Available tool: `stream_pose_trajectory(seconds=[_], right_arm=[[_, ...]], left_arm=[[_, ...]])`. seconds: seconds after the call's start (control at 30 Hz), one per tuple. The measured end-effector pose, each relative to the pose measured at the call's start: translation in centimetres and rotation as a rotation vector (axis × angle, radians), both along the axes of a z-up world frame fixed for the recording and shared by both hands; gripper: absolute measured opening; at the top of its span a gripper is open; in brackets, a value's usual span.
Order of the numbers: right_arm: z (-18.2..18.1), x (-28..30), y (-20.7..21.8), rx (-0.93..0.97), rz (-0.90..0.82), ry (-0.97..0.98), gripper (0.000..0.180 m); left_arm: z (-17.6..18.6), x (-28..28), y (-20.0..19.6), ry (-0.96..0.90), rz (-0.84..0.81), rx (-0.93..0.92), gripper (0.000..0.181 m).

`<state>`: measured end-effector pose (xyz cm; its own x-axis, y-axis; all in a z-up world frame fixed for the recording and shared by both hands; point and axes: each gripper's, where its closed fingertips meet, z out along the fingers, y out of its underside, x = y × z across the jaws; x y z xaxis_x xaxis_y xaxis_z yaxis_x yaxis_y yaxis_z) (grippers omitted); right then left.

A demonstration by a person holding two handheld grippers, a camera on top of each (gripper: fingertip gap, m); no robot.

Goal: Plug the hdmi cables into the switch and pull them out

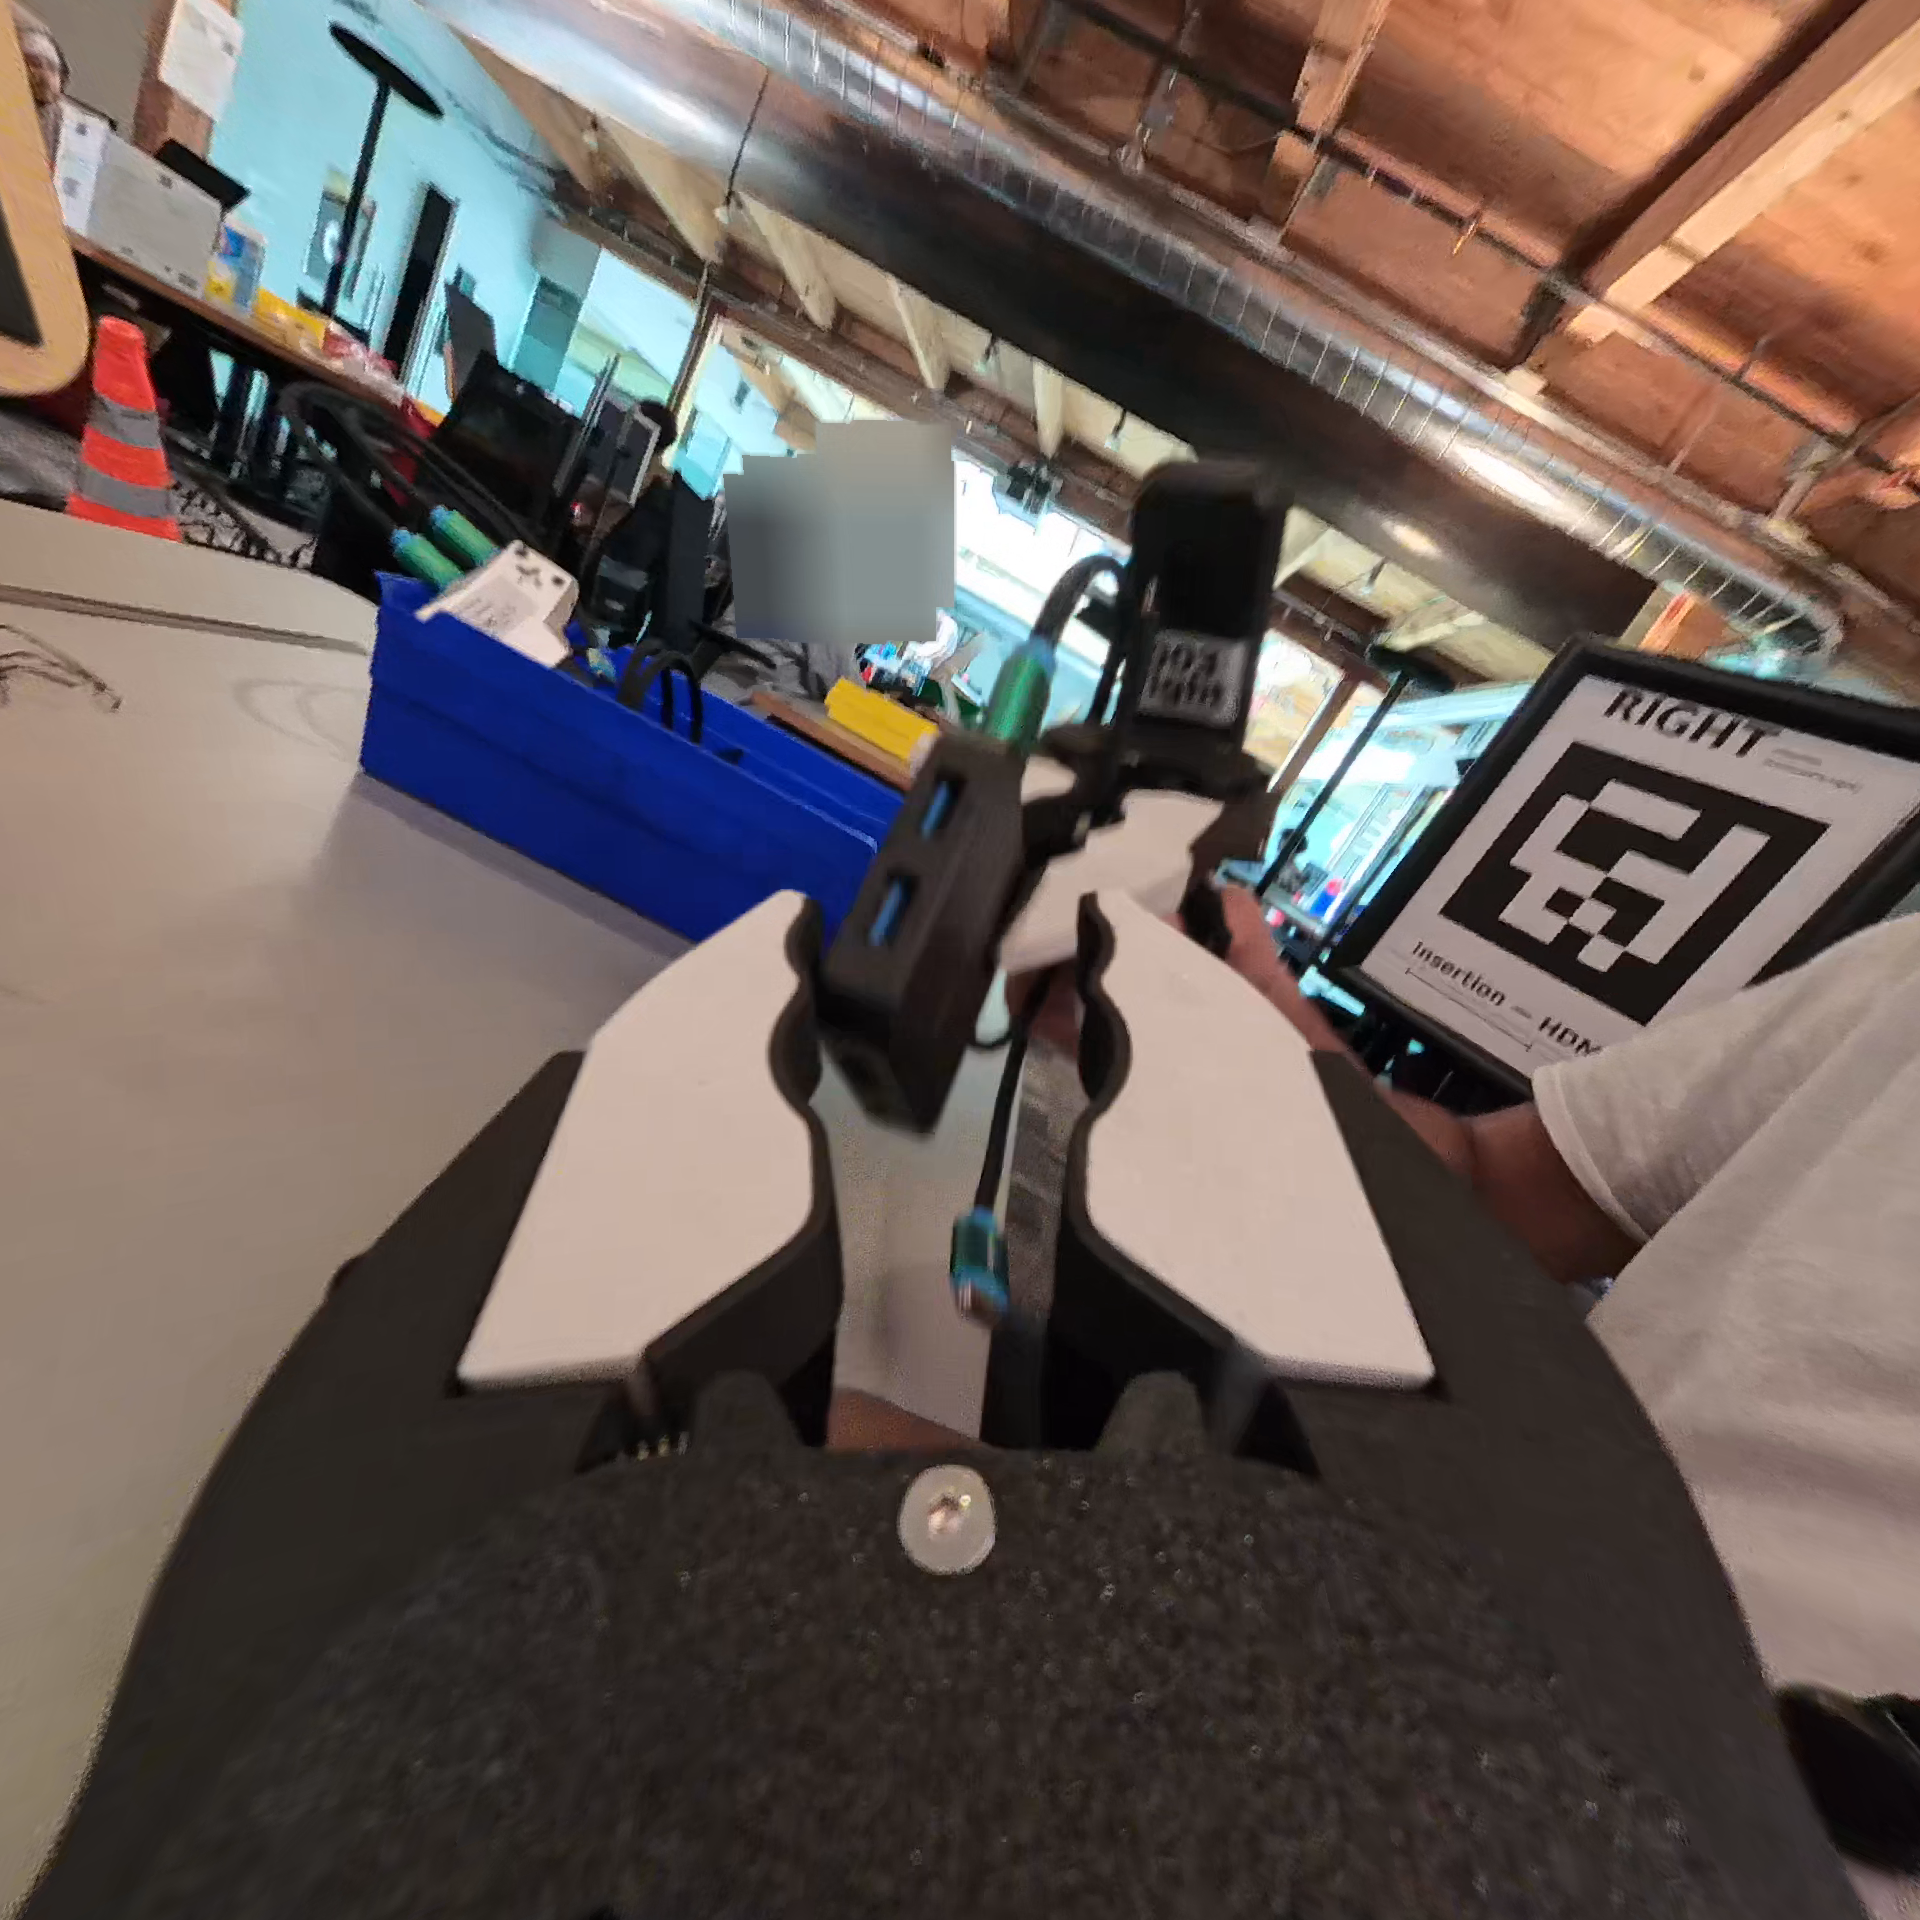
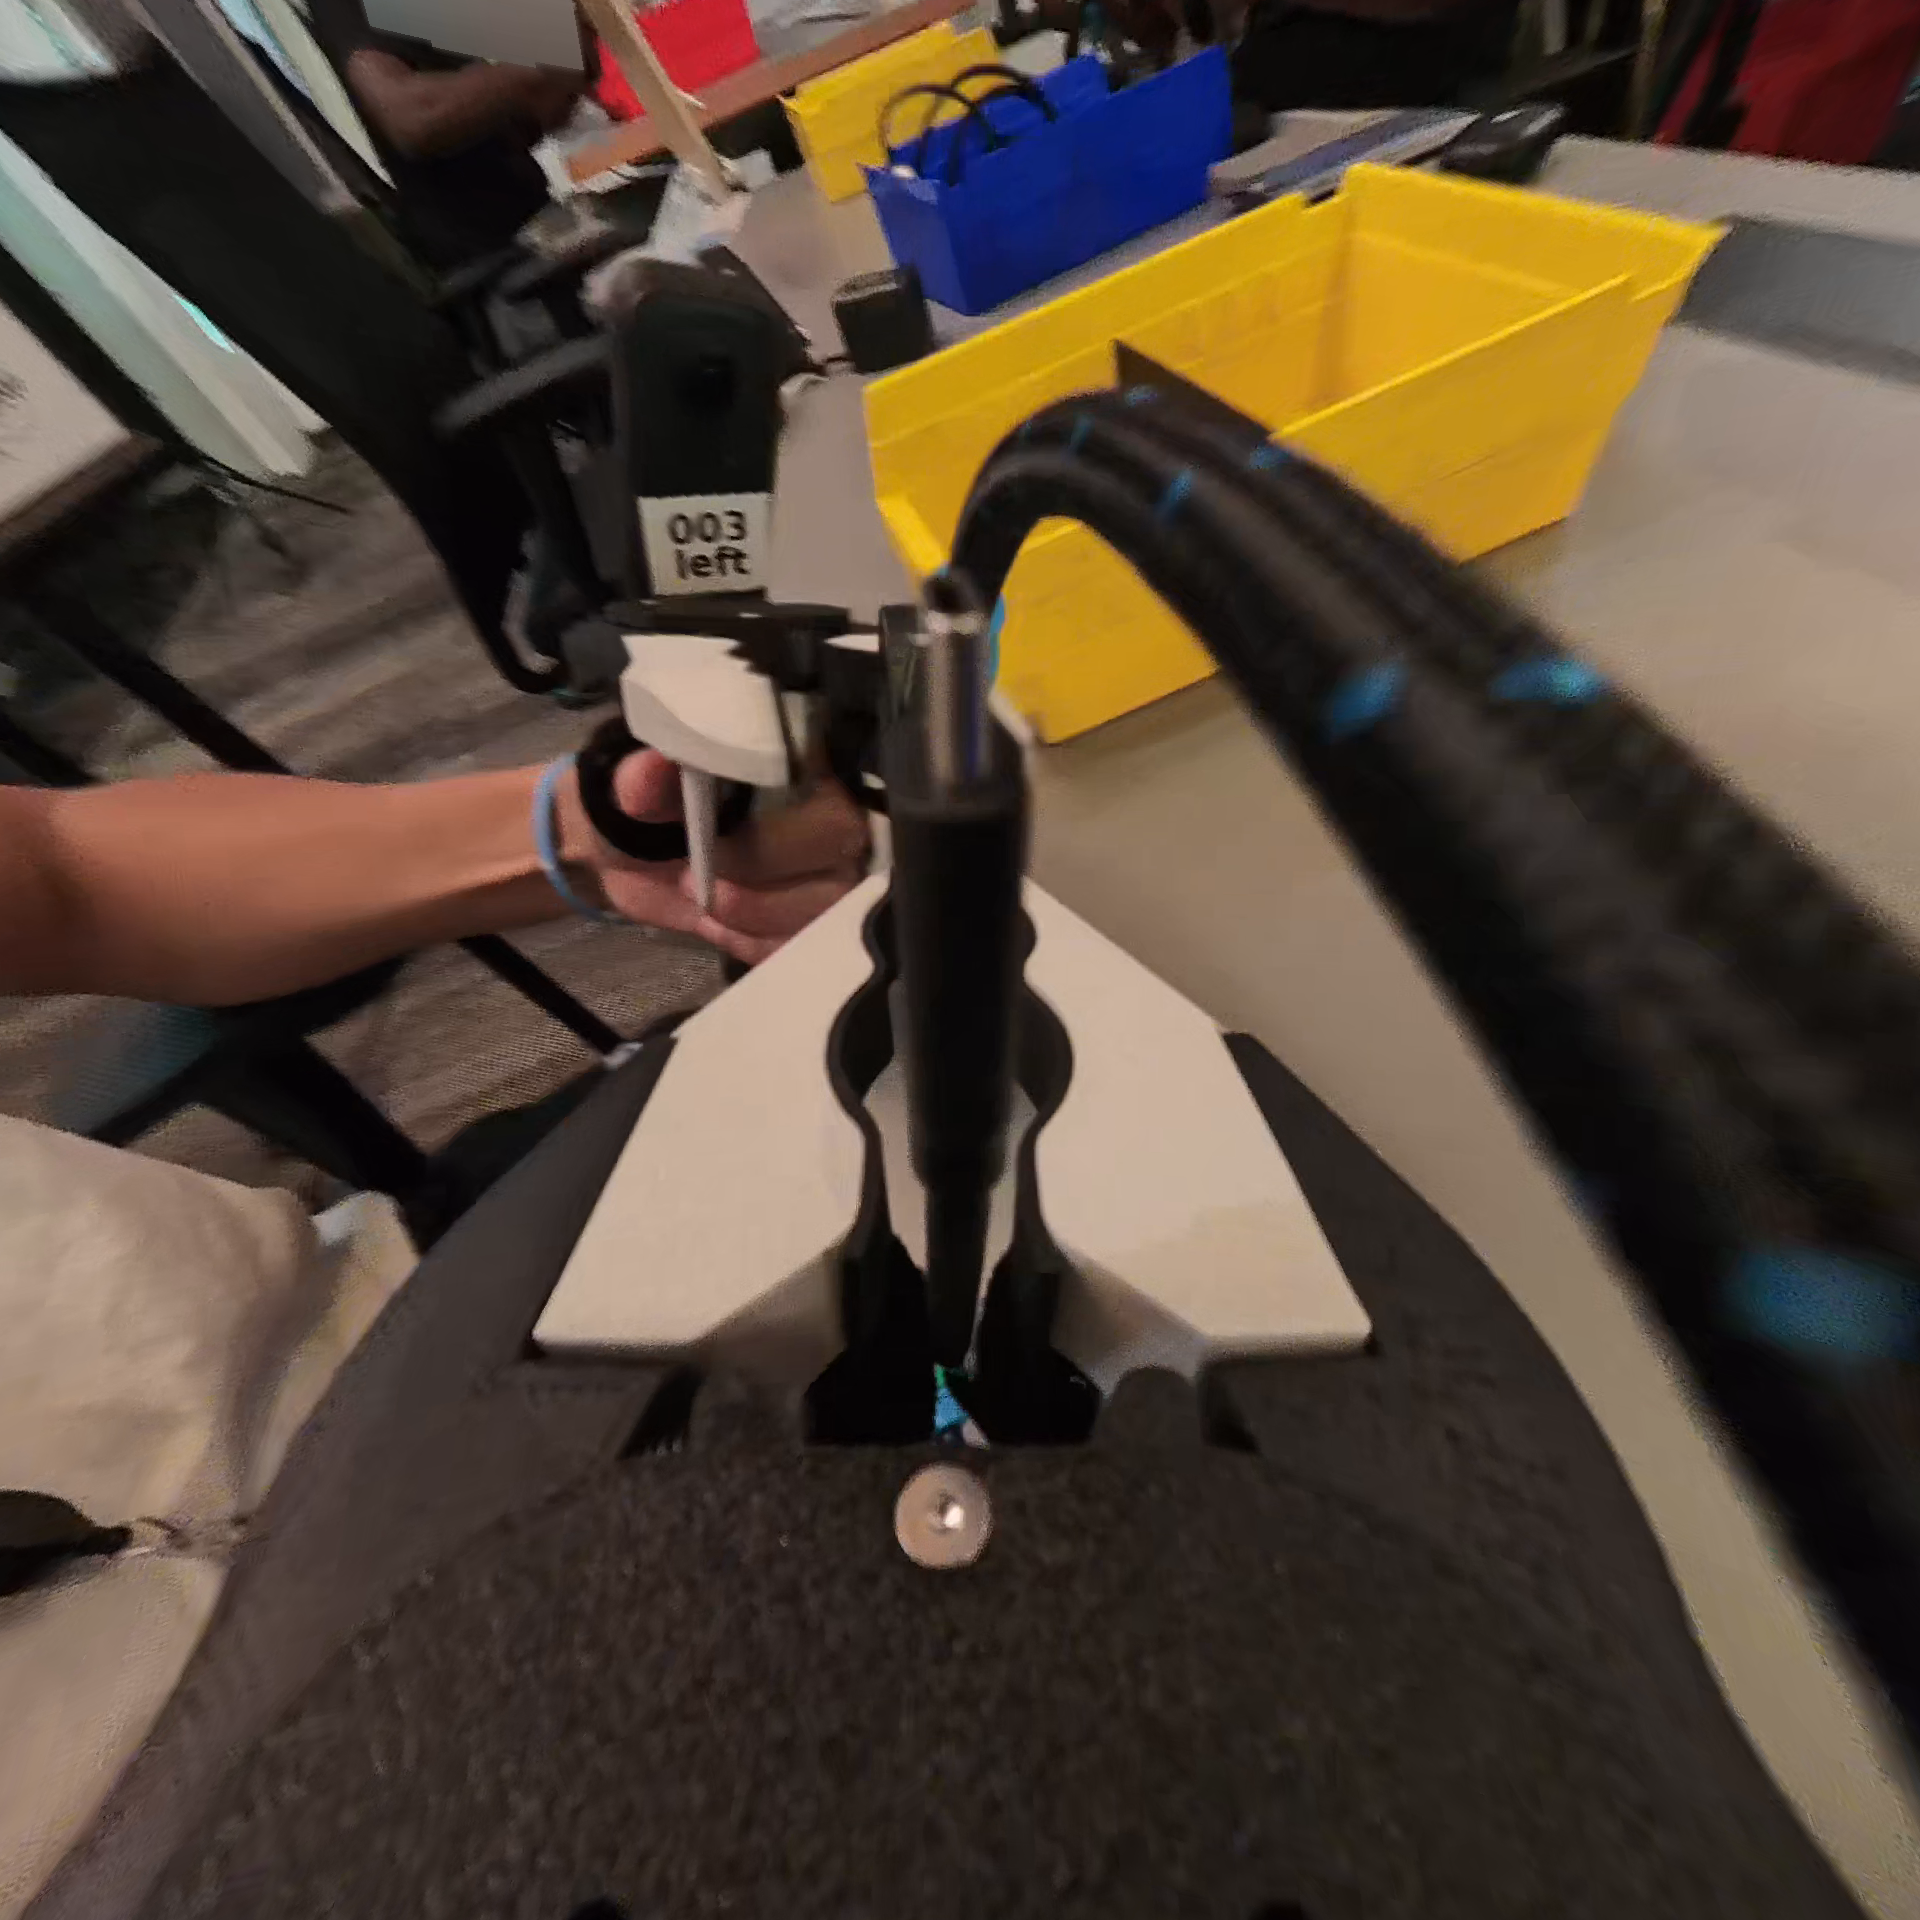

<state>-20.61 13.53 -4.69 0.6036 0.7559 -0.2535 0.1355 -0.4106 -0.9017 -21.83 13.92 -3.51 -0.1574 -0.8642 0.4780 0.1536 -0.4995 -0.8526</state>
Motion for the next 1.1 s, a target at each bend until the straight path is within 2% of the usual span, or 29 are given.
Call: stream_pose_trajectory(seconds=[0.07,0.13,0.23,0.3,0.47,0.53,0.67,0.73,0.77,0.8,0.83,0.93,1.1], right_arm=[[1.9,2.4,0.6,0.060,-0.052,-0.083,0.014],[5.8,6.4,1.8,0.147,-0.131,-0.117,0.014],[12.7,14.5,4.1,0.266,-0.234,-0.111,0.014],[15.8,20.8,6.4,0.313,-0.304,-0.128,0.013],[18.3,31.0,12.4,0.469,-0.244,-0.042,0.013],[17.0,33.9,14.7,0.468,-0.259,0.039,0.013],[9.0,37.4,17.7,0.285,-0.272,0.065,0.014],[5.1,37.6,17.4,0.185,-0.215,0.100,0.015],[3.2,37.3,17.0,0.129,-0.173,0.097,0.020],[1.4,37.0,16.6,0.074,-0.136,0.070,0.014],[0.2,36.2,16.1,0.032,-0.084,0.032,0.015],[-1.9,35.1,15.8,-0.084,0.013,-0.155,0.012],[-2.3,35.2,15.6,-0.245,0.074,-0.254,0.015]], left_arm=[[-0.7,-0.6,0.1,0.048,0.007,0.015,0.048],[-0.4,-1.1,0.3,0.022,0.019,-0.014,0.043],[-0.1,-1.2,-0.4,-0.009,-0.043,-0.051,0.035],[-0.7,-0.8,-1.1,0.024,-0.068,-0.024,0.031],[-2.0,0.5,-2.4,0.104,-0.090,0.053,0.029],[-2.3,0.8,-2.7,0.116,-0.106,0.053,0.029],[-3.0,0.7,-2.7,0.159,-0.096,0.098,0.028],[-3.2,0.6,-2.4,0.167,-0.087,0.102,0.028],[-3.4,0.5,-2.3,0.175,-0.086,0.101,0.028],[-3.7,0.4,-2.3,0.187,-0.084,0.105,0.028],[-3.9,0.4,-2.2,0.200,-0.082,0.114,0.028],[-4.3,0.4,-2.0,0.216,-0.076,0.125,0.027],[-4.6,0.8,-2.6,0.239,-0.095,0.142,0.027]])
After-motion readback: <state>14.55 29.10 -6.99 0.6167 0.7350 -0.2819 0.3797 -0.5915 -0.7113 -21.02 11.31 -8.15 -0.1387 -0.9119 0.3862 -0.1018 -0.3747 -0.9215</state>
